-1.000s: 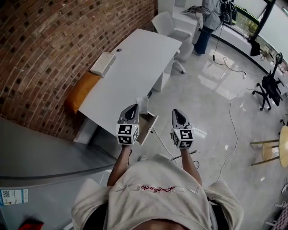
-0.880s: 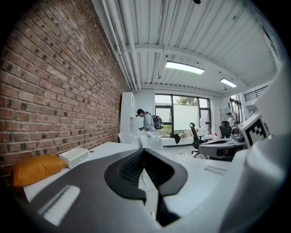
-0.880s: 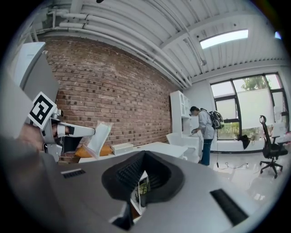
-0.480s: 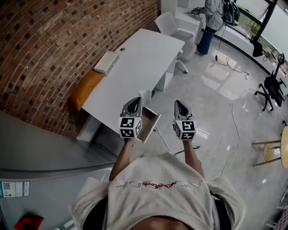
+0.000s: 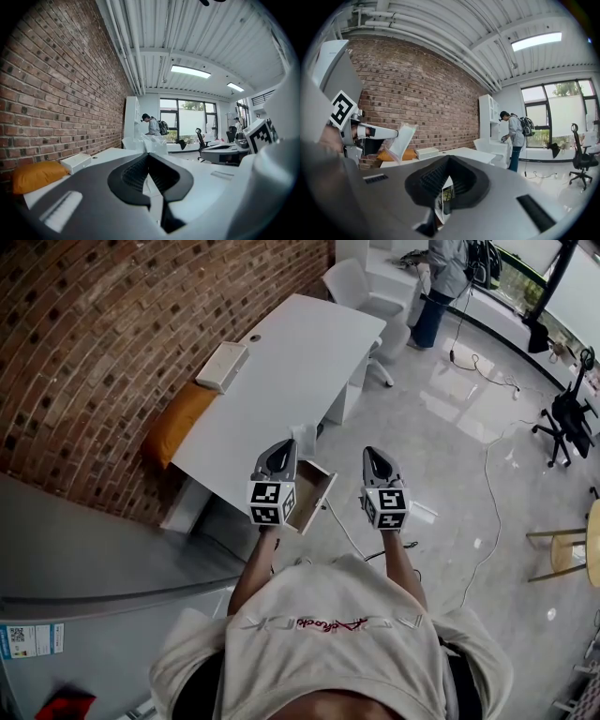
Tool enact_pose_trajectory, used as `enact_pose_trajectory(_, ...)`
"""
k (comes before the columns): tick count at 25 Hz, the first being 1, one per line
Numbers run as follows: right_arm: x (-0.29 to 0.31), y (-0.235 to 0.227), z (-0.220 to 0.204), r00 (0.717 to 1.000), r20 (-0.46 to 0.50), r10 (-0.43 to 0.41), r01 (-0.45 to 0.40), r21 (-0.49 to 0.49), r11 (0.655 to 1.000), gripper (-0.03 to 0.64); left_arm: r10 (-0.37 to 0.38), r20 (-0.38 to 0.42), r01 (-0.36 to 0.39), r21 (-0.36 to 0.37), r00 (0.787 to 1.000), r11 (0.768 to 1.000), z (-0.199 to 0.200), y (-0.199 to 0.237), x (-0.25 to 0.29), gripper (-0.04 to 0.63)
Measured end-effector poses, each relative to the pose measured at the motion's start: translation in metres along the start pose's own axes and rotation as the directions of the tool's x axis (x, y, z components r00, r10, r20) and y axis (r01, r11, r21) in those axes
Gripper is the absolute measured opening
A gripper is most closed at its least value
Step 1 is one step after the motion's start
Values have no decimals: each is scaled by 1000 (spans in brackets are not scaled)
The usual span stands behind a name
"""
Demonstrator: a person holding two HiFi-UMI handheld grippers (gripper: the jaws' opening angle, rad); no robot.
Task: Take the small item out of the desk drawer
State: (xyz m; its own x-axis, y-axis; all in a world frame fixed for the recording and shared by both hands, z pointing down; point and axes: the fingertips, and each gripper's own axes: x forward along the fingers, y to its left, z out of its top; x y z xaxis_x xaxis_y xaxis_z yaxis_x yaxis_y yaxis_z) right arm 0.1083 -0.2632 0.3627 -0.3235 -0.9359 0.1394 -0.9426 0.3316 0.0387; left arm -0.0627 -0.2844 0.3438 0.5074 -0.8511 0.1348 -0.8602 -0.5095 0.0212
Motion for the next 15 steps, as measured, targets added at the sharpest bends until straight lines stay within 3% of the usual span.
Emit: enact_pose_trajectory(15, 2, 0, -6, 1000, -21, -4, 4, -1, 1000, 11, 4, -6, -4, -13, 1000, 1000, -8, 4, 2, 9)
